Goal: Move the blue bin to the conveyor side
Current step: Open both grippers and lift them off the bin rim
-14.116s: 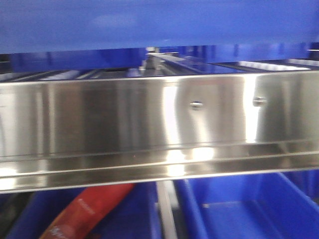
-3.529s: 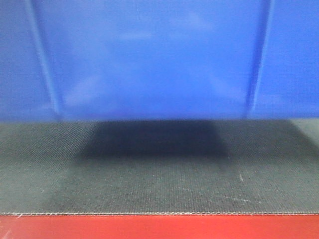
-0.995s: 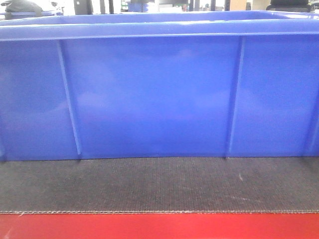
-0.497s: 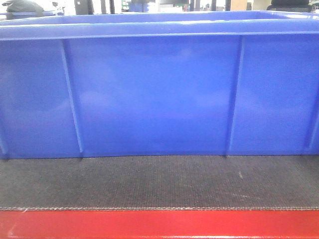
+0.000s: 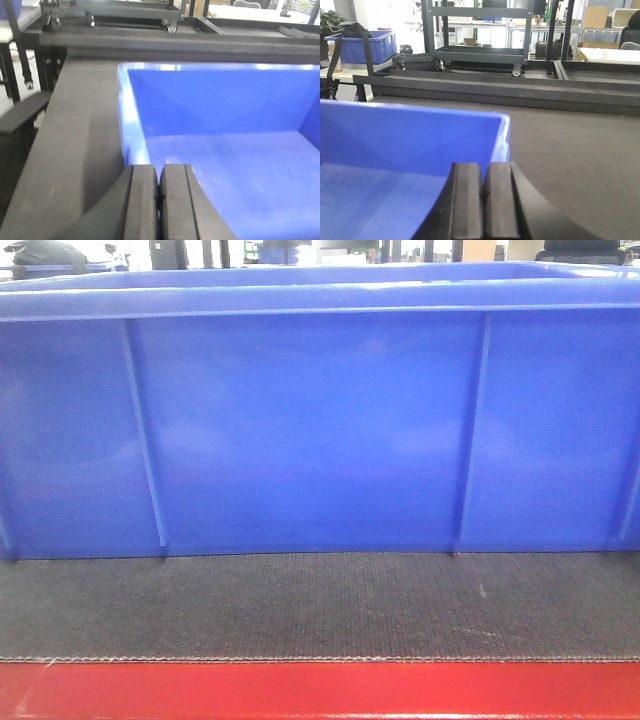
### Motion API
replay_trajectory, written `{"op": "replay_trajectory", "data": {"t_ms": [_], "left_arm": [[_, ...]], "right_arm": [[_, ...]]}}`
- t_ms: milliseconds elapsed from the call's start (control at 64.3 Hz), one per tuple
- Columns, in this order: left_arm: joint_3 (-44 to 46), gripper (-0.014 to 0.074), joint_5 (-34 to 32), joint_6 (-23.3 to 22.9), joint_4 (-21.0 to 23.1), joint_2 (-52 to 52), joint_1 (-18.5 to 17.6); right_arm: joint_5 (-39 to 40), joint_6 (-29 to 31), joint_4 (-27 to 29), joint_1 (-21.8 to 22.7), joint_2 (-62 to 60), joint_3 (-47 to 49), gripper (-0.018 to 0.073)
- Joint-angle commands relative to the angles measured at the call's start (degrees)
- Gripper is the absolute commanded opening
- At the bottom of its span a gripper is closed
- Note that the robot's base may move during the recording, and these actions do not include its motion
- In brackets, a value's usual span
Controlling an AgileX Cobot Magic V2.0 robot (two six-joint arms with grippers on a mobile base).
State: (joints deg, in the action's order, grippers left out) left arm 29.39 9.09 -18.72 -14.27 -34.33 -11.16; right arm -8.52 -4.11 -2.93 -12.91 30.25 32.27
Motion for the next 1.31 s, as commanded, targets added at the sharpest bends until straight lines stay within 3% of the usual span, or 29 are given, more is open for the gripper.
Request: {"op": "replay_trajectory", "data": {"t_ms": [0,295,420,668,1290], "left_arm": [[-4.5,-0.0027,-1.5,0.1,1.6,5.2,1.8],[-14.0,-0.0027,-1.3,0.1,2.1,21.8,12.2],[-14.2,-0.0027,-1.0,0.1,1.9,26.8,14.4],[-14.2,-0.0027,-1.1,0.1,1.9,31.8,14.8],[-14.2,-0.0027,-1.1,0.1,1.9,32.0,14.8]], "right_arm": [[1.5,0.4,-0.4,-0.1,-5.3,-4.7,-0.0089],[-1.3,0.4,-0.4,-0.1,-21.0,-15.3,-0.0089],[-4.9,0.4,-0.4,-0.1,-23.2,-15.5,-0.0089],[-5.2,0.4,-0.4,-0.1,-23.5,-15.5,-0.0089],[-4.0,0.4,-0.4,0.5,-23.5,-16.4,-0.0089]]}}
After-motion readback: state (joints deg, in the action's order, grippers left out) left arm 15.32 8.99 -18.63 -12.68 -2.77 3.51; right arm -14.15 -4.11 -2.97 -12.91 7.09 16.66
